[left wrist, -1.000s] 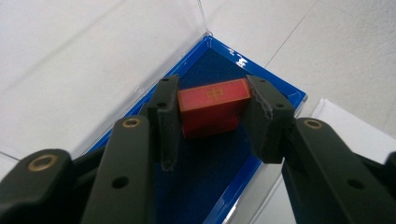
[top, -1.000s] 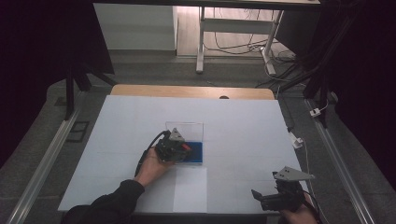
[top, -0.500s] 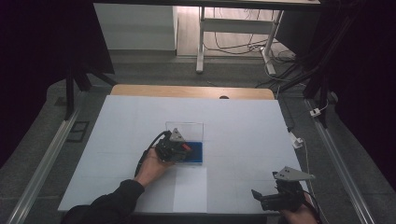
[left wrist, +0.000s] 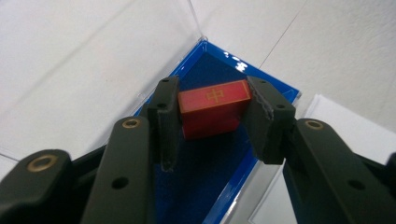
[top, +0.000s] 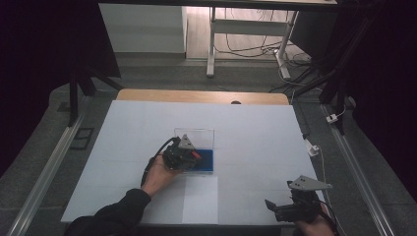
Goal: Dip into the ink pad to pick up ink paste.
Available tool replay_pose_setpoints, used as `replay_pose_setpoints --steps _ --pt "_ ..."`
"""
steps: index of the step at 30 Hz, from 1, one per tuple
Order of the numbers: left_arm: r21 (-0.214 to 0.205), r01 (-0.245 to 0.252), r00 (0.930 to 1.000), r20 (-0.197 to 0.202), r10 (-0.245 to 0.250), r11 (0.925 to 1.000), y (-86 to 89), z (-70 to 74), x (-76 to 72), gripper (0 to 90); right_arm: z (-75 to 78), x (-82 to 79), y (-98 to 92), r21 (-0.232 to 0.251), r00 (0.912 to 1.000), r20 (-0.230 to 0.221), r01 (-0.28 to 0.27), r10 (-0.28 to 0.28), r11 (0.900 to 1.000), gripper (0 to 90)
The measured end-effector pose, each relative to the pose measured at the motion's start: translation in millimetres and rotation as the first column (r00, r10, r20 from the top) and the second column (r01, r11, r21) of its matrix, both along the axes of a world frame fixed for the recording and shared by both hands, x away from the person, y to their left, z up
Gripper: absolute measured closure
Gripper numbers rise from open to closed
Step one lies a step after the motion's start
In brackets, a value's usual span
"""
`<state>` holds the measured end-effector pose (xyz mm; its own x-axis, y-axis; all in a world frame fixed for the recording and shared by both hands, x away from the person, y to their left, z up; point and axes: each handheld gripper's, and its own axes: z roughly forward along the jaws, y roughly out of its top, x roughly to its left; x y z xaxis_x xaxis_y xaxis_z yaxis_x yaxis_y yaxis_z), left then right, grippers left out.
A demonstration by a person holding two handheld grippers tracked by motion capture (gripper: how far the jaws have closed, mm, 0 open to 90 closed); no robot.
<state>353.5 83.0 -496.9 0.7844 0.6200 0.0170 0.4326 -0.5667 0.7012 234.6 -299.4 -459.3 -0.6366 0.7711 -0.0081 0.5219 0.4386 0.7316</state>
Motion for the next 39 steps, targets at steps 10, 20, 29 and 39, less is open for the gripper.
replay_pose_setpoints --steps 10,20,29,39 --pt "-0.061 0.017 0.9995 -0.024 -0.019 0.998 7.3 11.7 -8.0 57.7 0.0 -0.1 -0.1 0.005 1.0 0.001 0.004 -0.004 1.0 0.0" --pt "-0.071 0.04 0.9985 -0.035 -0.042 0.9967 9.4 17.9 -18.1 57.7 0.3 -0.5 -0.5 0.007 1.0 0.004 0.005 -0.005 1.0 0.0" --pt "-0.116 0.056 0.9968 -0.05 -0.062 0.9916 14.9 25.0 -29.0 57.7 0.3 -0.7 -0.5 0.009 1.0 0.006 0.005 -0.005 1.0 0.0" --pt "-0.131 0.075 0.9949 -0.058 -0.083 0.9886 17.3 29.3 -42.3 57.7 0.5 -0.7 -1.0 0.011 1.0 0.006 0.005 -0.005 0.9999 0.0"
